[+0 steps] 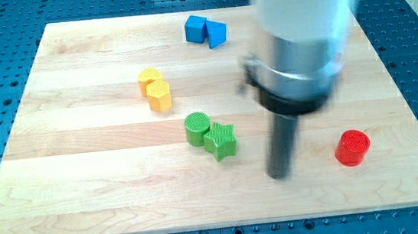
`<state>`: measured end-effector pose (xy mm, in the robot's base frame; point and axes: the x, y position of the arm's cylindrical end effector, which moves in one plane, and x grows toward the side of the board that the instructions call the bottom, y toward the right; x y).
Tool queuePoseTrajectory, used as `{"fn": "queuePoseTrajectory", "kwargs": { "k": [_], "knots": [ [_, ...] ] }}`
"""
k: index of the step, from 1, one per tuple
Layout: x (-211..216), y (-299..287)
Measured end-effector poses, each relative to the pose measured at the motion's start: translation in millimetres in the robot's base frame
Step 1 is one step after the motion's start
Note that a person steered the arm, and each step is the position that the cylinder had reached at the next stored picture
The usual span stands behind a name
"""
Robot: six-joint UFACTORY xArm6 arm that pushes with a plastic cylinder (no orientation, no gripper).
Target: Place the red circle in between the yellow hexagon and red star
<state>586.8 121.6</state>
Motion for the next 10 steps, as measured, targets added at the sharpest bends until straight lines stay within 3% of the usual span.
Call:
{"fn": "queuePoseTrajectory", "kwargs": {
  "k": [1, 3, 4, 5, 6, 7, 8, 10],
  "knots": [
    [15.3, 103.8],
    [-124.3, 42.1],
    [-64.9, 58.3],
    [-50.9, -2.6],
    [-110.1, 3.7],
    [-160.4, 52.9],
    [-139.3, -8.4],
    [-98.6, -34.7]
  ]
}}
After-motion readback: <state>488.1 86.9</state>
